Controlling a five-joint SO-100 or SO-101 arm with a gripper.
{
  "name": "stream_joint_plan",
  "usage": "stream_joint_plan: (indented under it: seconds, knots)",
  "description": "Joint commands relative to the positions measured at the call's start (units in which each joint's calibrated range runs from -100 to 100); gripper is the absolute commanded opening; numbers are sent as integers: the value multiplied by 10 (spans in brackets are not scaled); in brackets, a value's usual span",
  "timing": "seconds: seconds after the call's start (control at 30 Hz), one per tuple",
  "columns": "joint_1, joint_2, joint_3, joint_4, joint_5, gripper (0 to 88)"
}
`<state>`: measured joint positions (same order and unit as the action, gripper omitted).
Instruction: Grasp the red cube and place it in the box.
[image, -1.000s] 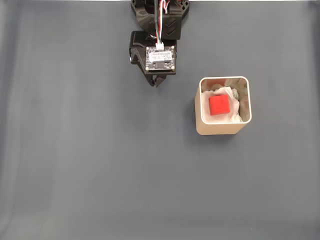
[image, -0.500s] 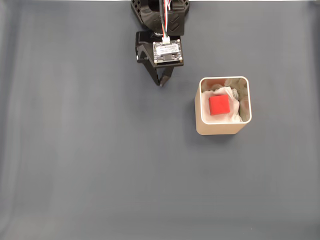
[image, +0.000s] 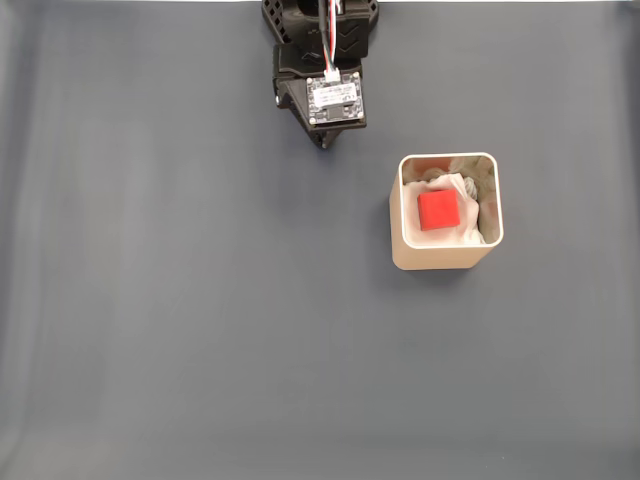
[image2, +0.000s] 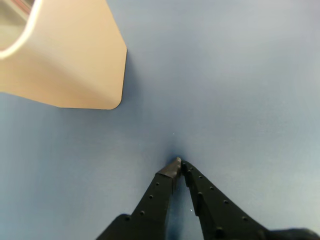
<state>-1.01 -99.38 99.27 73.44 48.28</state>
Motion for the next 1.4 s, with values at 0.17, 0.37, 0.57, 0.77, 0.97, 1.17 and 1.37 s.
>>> stream_joint_plan:
  seconds: [0.17,0.37,0.57,0.77,0.97,1.17,1.37]
  knots:
    - [-3,-6,5,28,-16,9]
    - [-3,-6,5,28,-16,9]
    - [-3,-6,5,28,-16,9]
    - [-3,-6,5,28,-16,9]
    - [-3,-6,5,28,-16,9]
    - [-3,-6,5,28,-16,9]
    - [-3,-6,5,28,-16,9]
